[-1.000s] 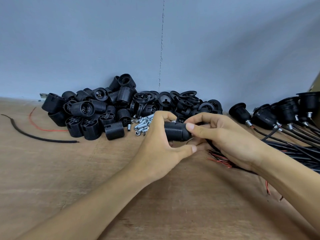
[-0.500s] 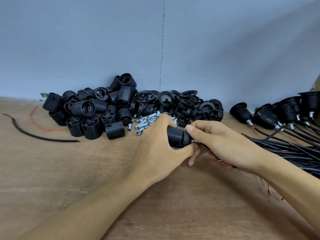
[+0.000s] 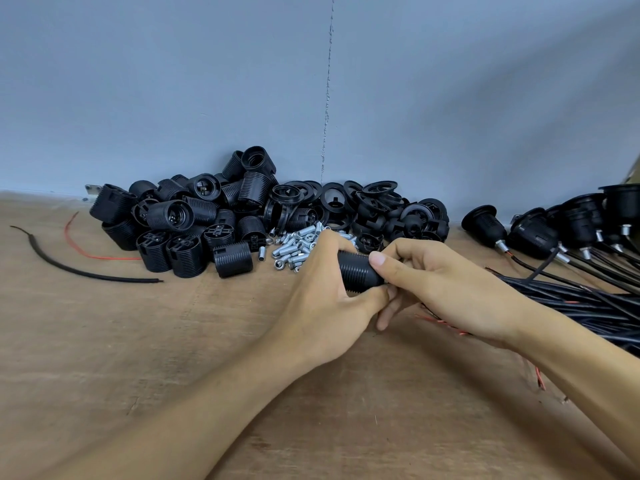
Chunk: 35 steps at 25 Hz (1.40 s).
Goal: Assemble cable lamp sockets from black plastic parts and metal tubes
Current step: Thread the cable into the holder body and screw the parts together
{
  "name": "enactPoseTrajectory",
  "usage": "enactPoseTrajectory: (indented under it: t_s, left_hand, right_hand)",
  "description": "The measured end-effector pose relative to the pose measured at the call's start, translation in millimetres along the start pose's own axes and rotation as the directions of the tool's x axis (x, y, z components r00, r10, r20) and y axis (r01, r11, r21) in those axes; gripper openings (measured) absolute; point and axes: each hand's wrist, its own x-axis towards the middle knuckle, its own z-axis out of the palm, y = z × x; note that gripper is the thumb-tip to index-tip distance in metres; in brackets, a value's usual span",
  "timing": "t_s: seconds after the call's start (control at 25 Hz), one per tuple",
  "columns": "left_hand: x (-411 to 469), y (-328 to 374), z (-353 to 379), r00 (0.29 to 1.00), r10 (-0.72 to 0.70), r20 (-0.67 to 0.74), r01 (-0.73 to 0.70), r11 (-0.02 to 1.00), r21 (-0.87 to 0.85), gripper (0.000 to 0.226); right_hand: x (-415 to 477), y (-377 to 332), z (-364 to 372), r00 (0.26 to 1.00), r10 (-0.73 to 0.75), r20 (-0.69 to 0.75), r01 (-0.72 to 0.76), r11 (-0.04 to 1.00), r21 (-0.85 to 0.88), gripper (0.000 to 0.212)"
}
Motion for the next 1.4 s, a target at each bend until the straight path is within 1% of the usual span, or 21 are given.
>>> enactPoseTrajectory:
  t_s: [0.12,0.2,0.24,0.32,0.4,0.48,0.56,0.64,0.72,0.8,0.92,1.0,1.08,1.16,1.24,1.32,1.4]
  left_hand:
    - [-2,0,3,0.999,0.002,-0.043,0.000,0.999,0.047,0.043]
    - [-1,-1,3,0.998,-0.006,-0.068,0.010,0.998,0.060,0.045]
    - [-1,-2,3,0.998,-0.012,-0.062,0.016,0.998,0.068,0.046]
    - [-2,-4,4,1.000,-0.005,-0.006,0.006,0.991,0.131,0.048]
    - [-3,-7,2,0.999,0.024,0.037,-0.031,0.976,0.214,0.049]
    - [-2,-11,-1,0.999,0.040,0.014,-0.043,0.965,0.260,0.048]
    - [-1,-14,-5,0.999,0.027,-0.029,-0.016,0.944,0.331,0.046]
    - [0,-16,-9,0.999,0.021,-0.038,-0.005,0.918,0.397,0.043]
    - [1,-18,-11,0.999,0.029,-0.029,-0.014,0.909,0.418,0.038]
    - [3,-18,-12,0.998,0.048,-0.031,-0.031,0.910,0.414,0.034]
    - [6,-17,-11,0.997,0.060,-0.054,-0.033,0.912,0.408,0.031]
    - [6,-17,-12,0.997,0.047,-0.058,-0.020,0.915,0.402,0.030]
    - [5,-16,-12,0.998,0.014,-0.061,0.010,0.930,0.368,0.033]
    - [5,-15,-12,0.999,-0.030,-0.043,0.042,0.949,0.314,0.038]
    - [4,-14,-12,0.998,-0.055,-0.019,0.058,0.954,0.294,0.038]
    - [4,-13,-13,0.999,-0.047,-0.014,0.049,0.949,0.312,0.037]
    - [4,-13,-14,0.999,-0.033,-0.026,0.040,0.945,0.325,0.036]
  right_hand:
    - [1,2,0,1.000,0.009,-0.012,-0.009,1.000,-0.006,0.030]
    - [2,3,1,0.999,-0.016,-0.033,0.015,0.999,-0.031,0.028]
    - [2,5,0,0.998,-0.050,-0.047,0.045,0.995,-0.094,0.025]
    - [2,12,0,0.986,-0.131,-0.104,0.099,0.959,-0.265,0.016]
    - [3,18,2,0.966,-0.192,-0.172,0.121,0.927,-0.354,0.015]
    - [3,22,4,0.952,-0.244,-0.187,0.143,0.890,-0.432,0.020]
    - [5,25,6,0.947,-0.279,-0.161,0.166,0.851,-0.498,0.024]
    - [6,29,6,0.942,-0.302,-0.147,0.178,0.821,-0.543,0.027]
    - [7,32,7,0.938,-0.309,-0.156,0.171,0.805,-0.568,0.028]
    - [8,33,9,0.927,-0.317,-0.200,0.156,0.812,-0.563,0.026]
    - [13,30,11,0.885,-0.367,-0.288,0.150,0.809,-0.569,0.018]
    - [21,28,9,0.862,-0.356,-0.360,0.097,0.813,-0.574,0.014]
    - [35,26,3,0.841,-0.316,-0.438,0.013,0.823,-0.568,0.012]
    - [57,23,-5,0.820,-0.274,-0.503,-0.079,0.815,-0.573,0.017]
    - [79,21,-13,0.804,-0.248,-0.540,-0.176,0.769,-0.614,0.028]
    - [98,22,-18,0.806,-0.217,-0.550,-0.257,0.709,-0.657,0.037]
    - [111,21,-20,0.811,-0.212,-0.545,-0.309,0.635,-0.708,0.031]
